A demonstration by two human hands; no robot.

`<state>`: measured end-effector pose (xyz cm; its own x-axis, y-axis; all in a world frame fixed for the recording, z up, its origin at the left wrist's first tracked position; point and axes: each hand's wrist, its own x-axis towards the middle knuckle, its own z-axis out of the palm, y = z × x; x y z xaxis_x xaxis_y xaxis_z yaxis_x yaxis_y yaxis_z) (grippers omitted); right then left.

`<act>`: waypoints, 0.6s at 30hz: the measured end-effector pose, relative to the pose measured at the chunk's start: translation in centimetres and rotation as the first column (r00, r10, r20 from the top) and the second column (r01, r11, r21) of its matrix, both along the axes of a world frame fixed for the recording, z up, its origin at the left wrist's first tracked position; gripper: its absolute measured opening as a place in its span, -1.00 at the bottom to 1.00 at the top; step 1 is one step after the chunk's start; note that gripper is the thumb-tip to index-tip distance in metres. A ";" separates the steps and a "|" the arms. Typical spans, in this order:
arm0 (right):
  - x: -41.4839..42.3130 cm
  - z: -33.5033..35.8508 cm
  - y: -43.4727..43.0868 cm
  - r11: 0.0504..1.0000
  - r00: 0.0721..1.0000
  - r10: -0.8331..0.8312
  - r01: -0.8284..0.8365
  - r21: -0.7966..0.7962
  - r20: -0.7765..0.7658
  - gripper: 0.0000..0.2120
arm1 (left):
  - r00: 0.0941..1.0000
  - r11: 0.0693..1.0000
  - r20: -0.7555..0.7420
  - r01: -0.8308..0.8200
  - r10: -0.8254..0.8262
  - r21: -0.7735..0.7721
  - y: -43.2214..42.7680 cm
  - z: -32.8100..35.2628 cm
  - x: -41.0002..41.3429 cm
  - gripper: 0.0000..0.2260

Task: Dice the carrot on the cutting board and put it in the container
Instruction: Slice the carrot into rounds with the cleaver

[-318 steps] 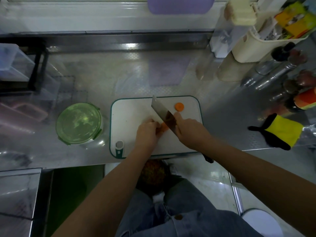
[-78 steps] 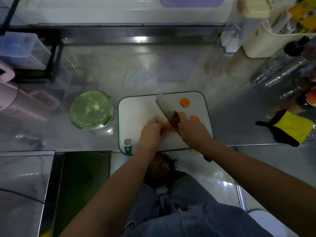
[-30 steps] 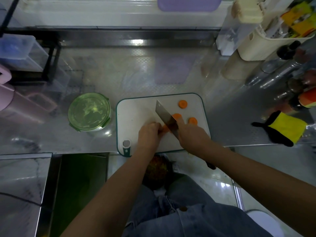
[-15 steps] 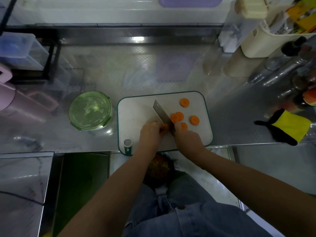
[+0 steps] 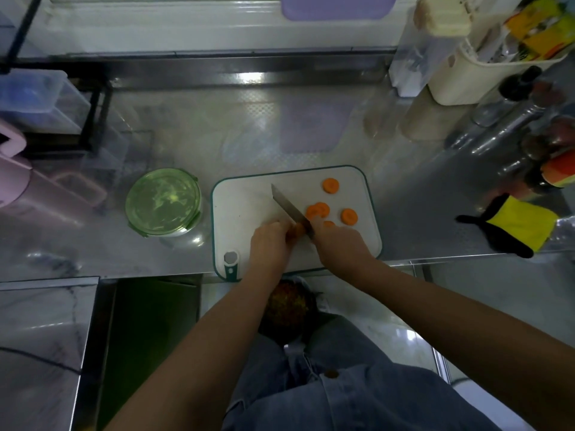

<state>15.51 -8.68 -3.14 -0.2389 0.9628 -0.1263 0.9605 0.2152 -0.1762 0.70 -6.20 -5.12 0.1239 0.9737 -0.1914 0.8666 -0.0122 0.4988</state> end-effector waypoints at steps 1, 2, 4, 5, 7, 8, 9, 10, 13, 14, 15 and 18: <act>-0.2 0.5 -0.2 1.000 1.000 0.002 -0.003 0.011 0.019 -0.65 | 1.000 1.000 -0.001 0.003 -0.003 0.005 -0.1 0.0 0.1 -0.68; -0.5 1.0 -0.3 1.000 0.999 0.004 -0.004 0.004 0.046 -0.65 | 1.000 1.000 -0.002 0.003 -0.003 0.007 -0.2 0.0 0.1 -0.68; -0.9 1.6 -0.3 0.999 0.997 0.015 -0.011 -0.048 0.079 -0.64 | 1.000 1.000 -0.011 0.010 -0.010 0.015 -0.4 0.0 0.1 -0.70; -1.0 1.7 -0.2 0.997 0.997 0.016 -0.011 -0.074 0.077 -0.62 | 0.999 1.000 -0.031 0.026 -0.026 0.015 -0.4 0.0 0.1 -0.73; -0.9 2.2 0.3 0.992 0.999 0.013 -0.006 -0.127 0.053 -0.61 | 0.993 0.997 -0.084 0.079 -0.079 -0.005 -0.4 0.2 0.2 -0.83; -0.7 2.7 0.6 0.988 0.999 0.013 -0.006 -0.151 0.042 -0.61 | 0.990 0.995 -0.101 0.098 -0.098 -0.009 -0.4 0.3 0.2 -0.86; -0.6 3.4 0.9 0.985 1.000 0.008 -0.003 -0.170 0.030 -0.64 | 0.988 0.994 -0.109 0.108 -0.108 -0.005 -0.3 0.3 0.1 -0.86; -0.4 4.2 1.1 0.982 1.000 -0.003 0.005 -0.187 0.014 -0.67 | 0.989 0.994 -0.103 0.109 -0.109 0.001 -0.3 0.3 0.1 -0.85; 0.0 6.1 1.5 0.983 0.999 -0.033 0.031 -0.183 -0.009 -0.70 | 0.994 0.995 -0.056 0.098 -0.097 0.010 -0.3 0.3 -0.1 -0.85; 0.0 6.4 1.4 0.985 0.999 -0.034 0.034 -0.168 0.001 -0.70 | 0.994 0.995 -0.047 0.095 -0.094 0.010 -0.3 0.3 -0.2 -0.85; -0.1 6.4 1.1 0.987 0.999 -0.036 0.036 -0.154 0.004 -0.70 | 0.995 0.996 -0.040 0.091 -0.090 0.015 -0.3 0.2 -0.2 -0.85; -0.4 5.9 0.2 0.987 0.999 -0.048 0.048 -0.156 0.003 -0.68 | 0.996 0.996 -0.040 0.081 -0.080 0.026 -0.3 0.1 -0.3 -0.84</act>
<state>15.15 -8.43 2.77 -0.1926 0.9417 -0.2758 0.9690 0.1383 -0.2045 0.44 -6.53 -5.02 0.1948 0.9659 -0.1707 0.8810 -0.0959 0.4632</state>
